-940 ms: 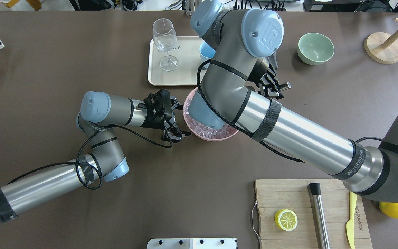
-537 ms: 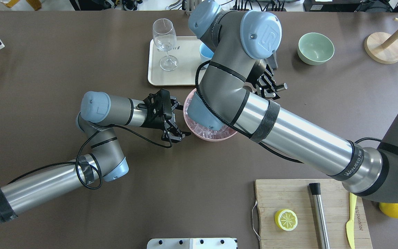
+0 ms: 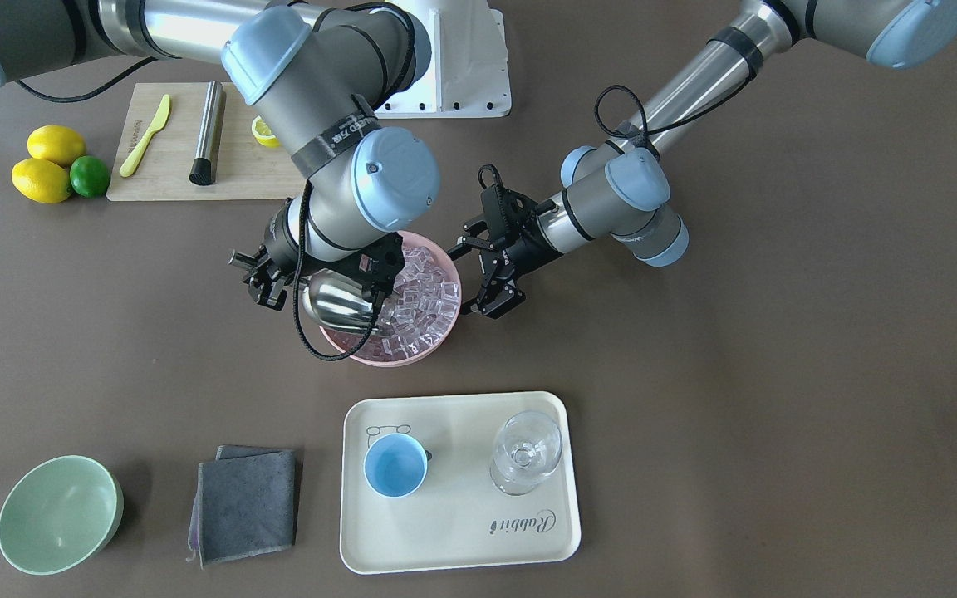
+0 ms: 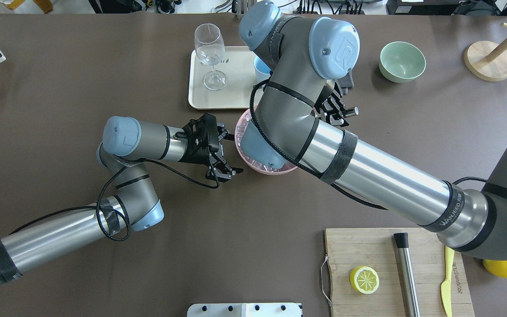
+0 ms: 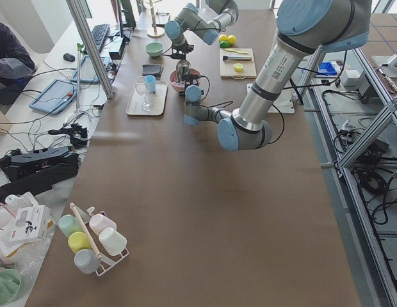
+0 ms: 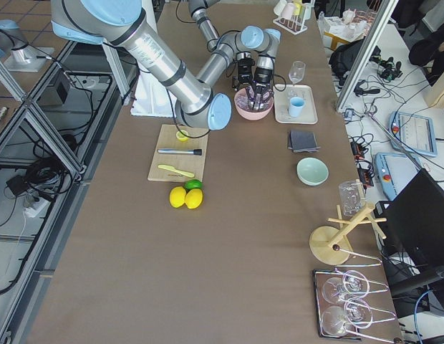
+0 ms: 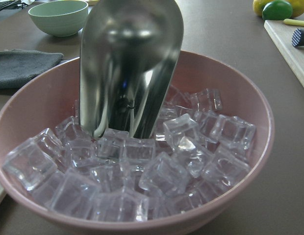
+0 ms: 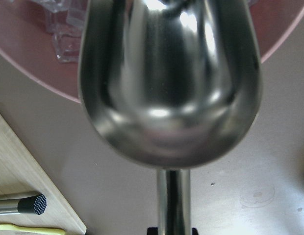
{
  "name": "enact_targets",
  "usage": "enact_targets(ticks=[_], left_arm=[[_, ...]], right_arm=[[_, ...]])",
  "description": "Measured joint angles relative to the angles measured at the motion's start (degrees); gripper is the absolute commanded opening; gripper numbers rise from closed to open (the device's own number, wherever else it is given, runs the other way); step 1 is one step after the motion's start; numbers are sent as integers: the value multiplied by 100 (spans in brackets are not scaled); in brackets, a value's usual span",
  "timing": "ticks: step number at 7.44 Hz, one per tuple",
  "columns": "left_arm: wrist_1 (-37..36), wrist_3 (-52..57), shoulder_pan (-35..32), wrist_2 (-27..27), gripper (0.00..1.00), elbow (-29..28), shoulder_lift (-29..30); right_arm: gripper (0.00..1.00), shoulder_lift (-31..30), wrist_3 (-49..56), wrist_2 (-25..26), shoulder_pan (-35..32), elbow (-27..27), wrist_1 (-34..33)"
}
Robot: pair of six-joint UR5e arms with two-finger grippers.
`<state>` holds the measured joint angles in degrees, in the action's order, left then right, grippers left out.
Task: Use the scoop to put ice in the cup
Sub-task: 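Lower the scoop into the ice cubes while the left gripper holds the bowl rim, then tilt the bowl with the left gripper while the right gripper scoops ice cubes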
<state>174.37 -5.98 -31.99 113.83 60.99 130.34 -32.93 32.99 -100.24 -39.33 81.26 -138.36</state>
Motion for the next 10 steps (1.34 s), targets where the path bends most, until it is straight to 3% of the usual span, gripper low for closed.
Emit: enact_targets(ticks=[10], left_arm=[[-769, -18, -181, -17, 99, -70, 253]], right_arm=[[0, -549, -660, -327, 169, 695, 489]])
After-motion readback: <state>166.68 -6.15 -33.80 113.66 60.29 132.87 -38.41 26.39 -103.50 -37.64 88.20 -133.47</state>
